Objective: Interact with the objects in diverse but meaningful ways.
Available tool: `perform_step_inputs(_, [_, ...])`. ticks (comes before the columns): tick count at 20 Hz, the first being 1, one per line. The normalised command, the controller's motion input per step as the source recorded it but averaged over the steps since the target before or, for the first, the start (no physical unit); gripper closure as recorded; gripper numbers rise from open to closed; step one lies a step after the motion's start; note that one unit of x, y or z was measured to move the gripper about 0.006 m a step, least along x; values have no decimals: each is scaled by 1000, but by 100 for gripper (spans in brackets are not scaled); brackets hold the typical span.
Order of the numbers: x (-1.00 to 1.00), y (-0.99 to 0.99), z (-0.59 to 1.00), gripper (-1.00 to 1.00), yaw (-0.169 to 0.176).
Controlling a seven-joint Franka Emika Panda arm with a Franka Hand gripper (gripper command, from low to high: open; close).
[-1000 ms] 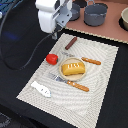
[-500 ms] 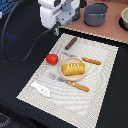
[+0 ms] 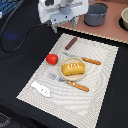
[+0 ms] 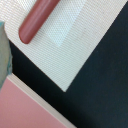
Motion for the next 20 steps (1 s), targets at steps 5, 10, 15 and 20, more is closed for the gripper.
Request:
perform_step_inputs(5, [485,77,-235,-100,-94])
perform_step_inputs(10, [313,52,-271,-100,-57])
perform_step_inputs(15, [35,145,-378,-100,-12])
perform_step_inputs(20, [-23,127,-421,-100,0])
